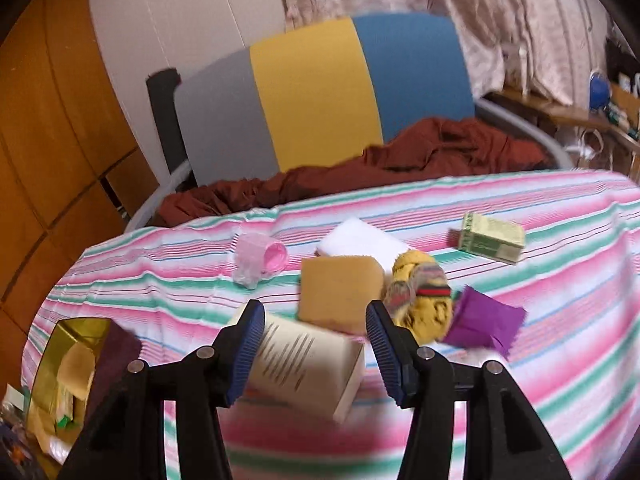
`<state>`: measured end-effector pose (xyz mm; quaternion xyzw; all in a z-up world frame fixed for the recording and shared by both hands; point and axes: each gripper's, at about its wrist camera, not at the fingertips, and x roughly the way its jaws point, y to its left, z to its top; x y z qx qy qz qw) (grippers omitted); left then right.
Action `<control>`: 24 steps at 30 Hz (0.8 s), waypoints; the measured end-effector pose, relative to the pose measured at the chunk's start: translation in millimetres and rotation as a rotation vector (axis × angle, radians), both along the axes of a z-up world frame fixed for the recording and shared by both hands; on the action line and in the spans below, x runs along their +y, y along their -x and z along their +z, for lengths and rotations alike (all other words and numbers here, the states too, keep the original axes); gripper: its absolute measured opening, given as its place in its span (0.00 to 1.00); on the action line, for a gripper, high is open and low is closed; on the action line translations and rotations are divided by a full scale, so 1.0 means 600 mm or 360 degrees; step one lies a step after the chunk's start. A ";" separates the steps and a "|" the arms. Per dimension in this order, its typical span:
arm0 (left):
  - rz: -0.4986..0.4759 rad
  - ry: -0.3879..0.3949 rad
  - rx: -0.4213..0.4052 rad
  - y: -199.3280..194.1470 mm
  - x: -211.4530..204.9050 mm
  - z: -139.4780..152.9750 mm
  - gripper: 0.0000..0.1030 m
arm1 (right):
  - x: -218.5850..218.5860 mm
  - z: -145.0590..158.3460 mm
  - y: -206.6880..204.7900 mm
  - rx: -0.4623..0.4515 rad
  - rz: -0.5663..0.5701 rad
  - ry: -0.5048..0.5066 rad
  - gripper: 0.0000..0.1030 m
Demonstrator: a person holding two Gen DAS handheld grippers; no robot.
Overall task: Organize objects
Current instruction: 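Grasp the white printed box with the left tool while the right tool grasps the plastic bundle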
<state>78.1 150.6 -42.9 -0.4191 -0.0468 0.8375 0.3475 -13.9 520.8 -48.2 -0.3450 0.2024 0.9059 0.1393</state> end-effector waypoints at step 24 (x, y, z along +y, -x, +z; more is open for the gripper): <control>0.0021 0.0054 0.0048 0.003 0.070 0.017 1.00 | -0.010 -0.037 -0.164 -0.0041 -0.0463 -0.0218 0.78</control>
